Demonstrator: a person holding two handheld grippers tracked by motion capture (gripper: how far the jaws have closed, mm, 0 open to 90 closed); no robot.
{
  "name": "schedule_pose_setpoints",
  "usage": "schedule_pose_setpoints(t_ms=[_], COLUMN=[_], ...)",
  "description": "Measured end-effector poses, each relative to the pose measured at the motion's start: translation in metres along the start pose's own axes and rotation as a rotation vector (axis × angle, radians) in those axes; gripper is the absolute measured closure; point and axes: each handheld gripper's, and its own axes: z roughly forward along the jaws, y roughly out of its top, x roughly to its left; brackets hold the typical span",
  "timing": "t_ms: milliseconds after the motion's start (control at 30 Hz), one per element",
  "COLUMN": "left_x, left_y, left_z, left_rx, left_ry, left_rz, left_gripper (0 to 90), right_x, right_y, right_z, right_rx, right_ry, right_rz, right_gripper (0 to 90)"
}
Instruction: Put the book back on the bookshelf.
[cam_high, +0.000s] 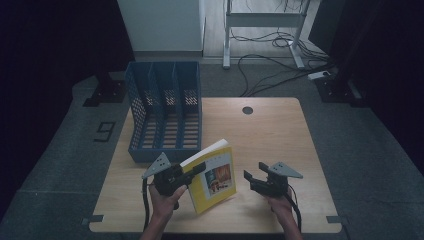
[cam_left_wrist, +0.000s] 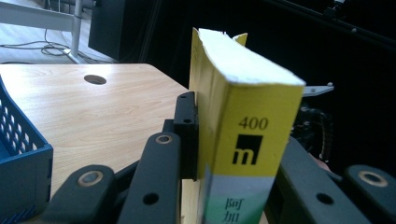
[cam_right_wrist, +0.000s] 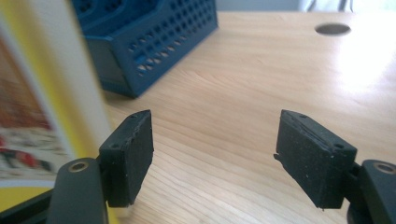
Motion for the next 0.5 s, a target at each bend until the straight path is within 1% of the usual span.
schedule_pose_setpoints(t_ms=[67, 133, 167, 200, 267, 367, 500], left_x=[0.0, 0.001, 0.001, 0.002, 0.003, 0.004, 0.006], left_y=[-0.001, -0.001, -0.001, -0.001, 0.0, 0.001, 0.002], left_z=[-0.001, -0.002, -0.002, -0.003, -0.005, -0.007, -0.011], left_rx=[-0.009, -0.01, -0.01, -0.014, -0.02, -0.033, -0.045], left_ry=[0.013, 0.019, 0.019, 0.021, 0.019, 0.019, 0.025], left_rz=[-0.006, -0.006, -0.006, -0.01, -0.016, -0.026, -0.031], left_gripper=[75.3, 75.2, 75.2, 75.2, 75.2, 75.2, 75.2], right_x=[-0.005, -0.007, -0.007, -0.008, -0.008, -0.008, -0.008], right_y=[-0.005, -0.008, -0.008, -0.01, -0.012, -0.015, -0.018], right_z=[0.003, 0.006, 0.006, 0.008, 0.011, 0.014, 0.018], right_rx=[0.025, 0.048, 0.048, 0.074, 0.102, 0.135, 0.167], right_ry=[-0.02, -0.037, -0.037, -0.052, -0.071, -0.084, -0.103], right_rz=[0.015, 0.016, 0.016, 0.015, 0.0, -0.023, -0.026], right_gripper=[26.8, 26.9, 26.9, 27.1, 27.1, 27.2, 27.2])
